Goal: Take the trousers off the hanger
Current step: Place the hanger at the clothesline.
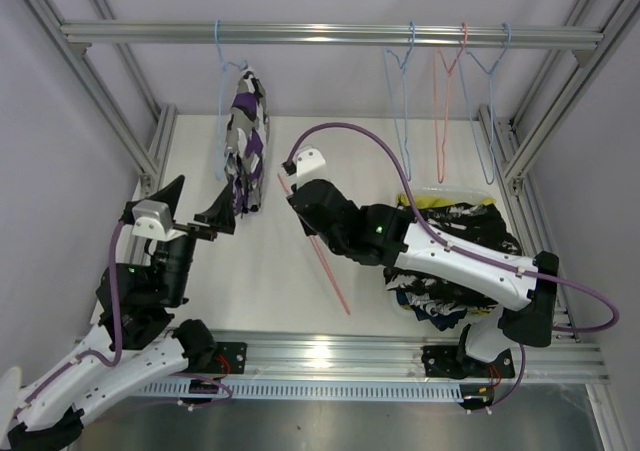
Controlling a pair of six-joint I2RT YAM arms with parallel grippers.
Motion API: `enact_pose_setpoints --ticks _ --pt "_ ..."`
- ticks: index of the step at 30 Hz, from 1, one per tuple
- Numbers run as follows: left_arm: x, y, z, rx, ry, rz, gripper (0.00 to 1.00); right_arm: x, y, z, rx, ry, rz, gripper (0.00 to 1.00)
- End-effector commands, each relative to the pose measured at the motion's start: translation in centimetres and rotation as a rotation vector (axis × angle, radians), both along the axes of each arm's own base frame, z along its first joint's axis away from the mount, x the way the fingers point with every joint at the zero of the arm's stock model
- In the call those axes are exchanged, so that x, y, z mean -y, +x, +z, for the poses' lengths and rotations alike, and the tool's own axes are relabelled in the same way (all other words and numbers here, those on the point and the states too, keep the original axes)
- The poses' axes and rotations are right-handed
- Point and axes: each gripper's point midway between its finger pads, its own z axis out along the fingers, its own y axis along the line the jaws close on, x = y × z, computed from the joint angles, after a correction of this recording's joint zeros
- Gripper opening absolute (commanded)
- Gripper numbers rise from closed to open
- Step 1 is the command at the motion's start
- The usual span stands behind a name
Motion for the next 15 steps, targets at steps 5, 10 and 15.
enact_pose_setpoints --ticks 5,10,15 --pt "3.0 -0.3 1.1 -0.006 0.039 -0.146 0.99 1.9 1.5 8.3 0.108 0.106 -0.114 0.0" --pt "3.0 -0.3 1.1 -0.007 0.032 -0.146 1.0 2.4 2.3 11.2 0.146 0.112 -0.156 0.0" --pt "2.7 -0.2 1.0 -0.013 0.031 -0.129 0.99 3.3 3.1 14.6 0.18 0.126 -0.192 0.0"
